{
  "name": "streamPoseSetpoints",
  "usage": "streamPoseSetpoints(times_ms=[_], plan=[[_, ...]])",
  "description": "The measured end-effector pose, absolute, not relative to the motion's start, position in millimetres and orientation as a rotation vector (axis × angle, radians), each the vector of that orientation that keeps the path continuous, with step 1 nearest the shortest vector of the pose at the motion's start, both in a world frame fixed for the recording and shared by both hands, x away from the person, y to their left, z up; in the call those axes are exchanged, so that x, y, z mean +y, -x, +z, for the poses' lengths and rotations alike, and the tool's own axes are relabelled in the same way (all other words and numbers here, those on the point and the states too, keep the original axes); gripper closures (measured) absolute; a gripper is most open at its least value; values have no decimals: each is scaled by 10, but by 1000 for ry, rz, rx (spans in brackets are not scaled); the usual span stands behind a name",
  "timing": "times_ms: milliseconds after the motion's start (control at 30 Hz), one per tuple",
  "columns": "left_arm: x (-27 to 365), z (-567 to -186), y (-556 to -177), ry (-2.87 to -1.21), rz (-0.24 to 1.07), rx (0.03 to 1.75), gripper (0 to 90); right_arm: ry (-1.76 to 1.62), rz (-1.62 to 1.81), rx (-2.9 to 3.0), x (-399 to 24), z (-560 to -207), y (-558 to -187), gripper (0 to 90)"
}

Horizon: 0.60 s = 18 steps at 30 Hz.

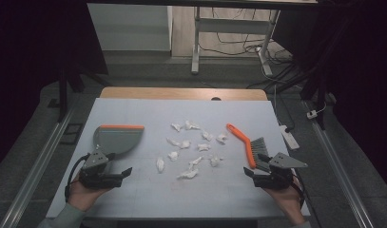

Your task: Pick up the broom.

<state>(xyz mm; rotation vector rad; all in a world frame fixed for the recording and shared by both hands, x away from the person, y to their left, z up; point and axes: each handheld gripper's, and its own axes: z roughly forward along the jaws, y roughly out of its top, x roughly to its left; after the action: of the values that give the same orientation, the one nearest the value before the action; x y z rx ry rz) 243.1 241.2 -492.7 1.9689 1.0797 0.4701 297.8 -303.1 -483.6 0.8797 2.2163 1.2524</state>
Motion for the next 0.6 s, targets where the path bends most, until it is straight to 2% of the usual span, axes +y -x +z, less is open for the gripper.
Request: streamPoseSetpoints(times_ms=[600], plan=[[2408, -4925, -2420, -1970, 479, 1072, 160, -874, 1238, 2220, -2969, -4809, -2961, 203]])
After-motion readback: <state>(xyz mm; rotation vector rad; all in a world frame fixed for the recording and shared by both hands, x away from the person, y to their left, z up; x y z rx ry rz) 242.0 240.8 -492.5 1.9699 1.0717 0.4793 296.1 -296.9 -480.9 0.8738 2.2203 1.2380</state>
